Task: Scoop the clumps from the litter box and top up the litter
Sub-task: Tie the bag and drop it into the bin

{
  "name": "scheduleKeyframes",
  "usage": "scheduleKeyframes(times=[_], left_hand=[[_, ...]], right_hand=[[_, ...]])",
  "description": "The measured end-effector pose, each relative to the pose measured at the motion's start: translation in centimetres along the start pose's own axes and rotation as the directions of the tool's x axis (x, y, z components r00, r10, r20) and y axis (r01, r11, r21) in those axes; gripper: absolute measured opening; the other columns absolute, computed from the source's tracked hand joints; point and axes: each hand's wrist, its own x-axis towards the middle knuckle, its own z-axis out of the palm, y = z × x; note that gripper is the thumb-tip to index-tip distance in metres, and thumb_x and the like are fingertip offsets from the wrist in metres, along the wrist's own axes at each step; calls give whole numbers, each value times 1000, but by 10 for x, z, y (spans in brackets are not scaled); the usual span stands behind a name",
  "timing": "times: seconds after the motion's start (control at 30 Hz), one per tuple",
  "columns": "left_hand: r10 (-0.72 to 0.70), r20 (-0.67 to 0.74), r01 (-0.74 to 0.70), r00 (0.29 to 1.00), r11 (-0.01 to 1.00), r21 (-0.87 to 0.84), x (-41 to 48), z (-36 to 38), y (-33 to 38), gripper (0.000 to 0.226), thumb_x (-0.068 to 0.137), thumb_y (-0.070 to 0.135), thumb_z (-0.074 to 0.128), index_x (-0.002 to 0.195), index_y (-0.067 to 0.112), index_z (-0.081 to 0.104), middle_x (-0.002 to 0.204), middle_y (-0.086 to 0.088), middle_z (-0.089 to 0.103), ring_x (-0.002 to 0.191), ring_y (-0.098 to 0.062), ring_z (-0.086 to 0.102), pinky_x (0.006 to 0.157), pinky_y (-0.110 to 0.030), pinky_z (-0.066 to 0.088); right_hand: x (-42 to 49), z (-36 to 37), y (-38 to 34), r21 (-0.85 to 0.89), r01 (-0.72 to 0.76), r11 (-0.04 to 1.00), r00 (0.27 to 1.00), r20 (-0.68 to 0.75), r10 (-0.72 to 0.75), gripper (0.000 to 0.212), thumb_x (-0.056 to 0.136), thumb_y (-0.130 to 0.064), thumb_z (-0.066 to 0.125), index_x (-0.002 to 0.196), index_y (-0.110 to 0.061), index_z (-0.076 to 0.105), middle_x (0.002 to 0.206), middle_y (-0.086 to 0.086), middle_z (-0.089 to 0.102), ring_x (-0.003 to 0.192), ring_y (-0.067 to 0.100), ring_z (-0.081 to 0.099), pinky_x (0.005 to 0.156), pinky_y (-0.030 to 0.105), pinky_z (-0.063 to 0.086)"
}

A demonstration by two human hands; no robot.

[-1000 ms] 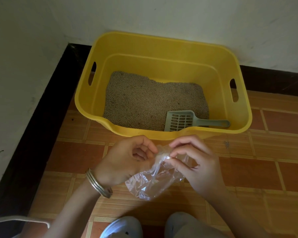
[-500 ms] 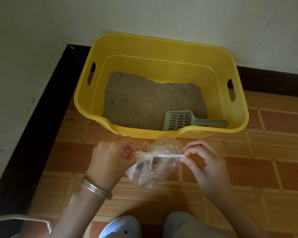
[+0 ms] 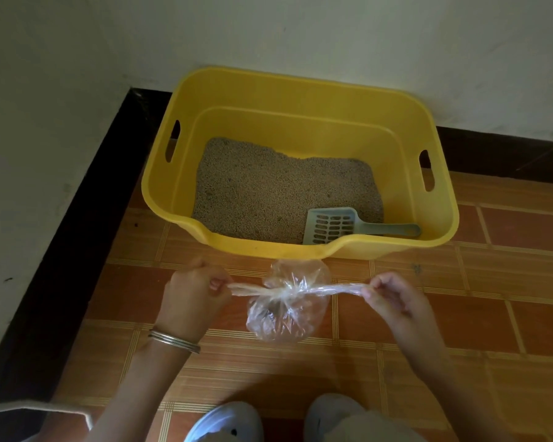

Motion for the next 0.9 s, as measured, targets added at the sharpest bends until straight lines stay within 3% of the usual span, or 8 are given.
scheduleKeyframes(times=[0.1,0.2,0.3,0.37,0.47,0.6,0.8,0.9], left_hand=[[-4,21,7,1000,993,-118,-1,-9,4,30,72,5,72,64,32,63,76,6,61,62,-5,62,67,-24,54],[-21,94,47,995,956,-289,-6,-18,19,34,80,1,65,70,33,60,73,12,66,76,3,62,63,-3,42],[30,132,37,991,876,-480,-10,-23,39,12,78,18,70,75,27,63,78,8,67,71,-5,65,63,-7,45],[59,138,33,989,808,-588,-12,-24,52,15,72,30,71,83,24,63,80,-4,68,74,-15,66,67,-18,51],[65,140,53,988,704,-709,-14,-23,68,17,77,6,73,88,11,61,81,-14,67,77,-22,66,71,-23,52],[51,129,63,990,661,-748,-17,-23,78,27,75,-10,67,90,10,60,78,3,70,70,-6,63,66,-15,49],[81,128,47,988,640,-767,-23,-25,82,27,75,3,72,97,16,64,94,-6,70,78,-12,66,73,-19,51],[95,147,54,985,632,-773,-26,-24,85,29,79,-7,65,99,15,64,97,1,71,80,-8,67,71,-15,49]], right_hand=[[-2,3,-26,187,-26,982,999,28,21,10,78,-12,63,80,-5,56,76,-5,65,76,7,62,70,13,48],[-5,12,-48,259,5,966,997,67,-23,22,78,-20,67,84,-4,53,76,-1,63,76,9,63,71,15,49],[-5,22,-62,276,66,959,992,87,-93,17,82,-18,61,87,-5,51,79,5,62,74,14,62,71,16,49],[-4,27,-70,326,95,940,987,93,-132,16,86,-15,60,89,-3,49,80,11,62,70,18,62,68,20,50],[-2,31,-77,272,160,949,976,98,-193,10,87,-13,59,91,-8,51,80,11,63,71,18,64,70,24,50],[-2,30,-78,-35,269,963,963,20,-268,10,80,-16,60,87,-22,55,85,-6,62,86,13,61,76,21,48],[-4,32,-79,84,208,974,976,51,-213,7,81,-20,60,84,-22,54,78,-1,59,74,17,61,68,33,51],[-4,34,-77,130,164,978,985,37,-170,9,87,-11,61,84,-12,52,75,6,62,67,14,62,64,24,48]])
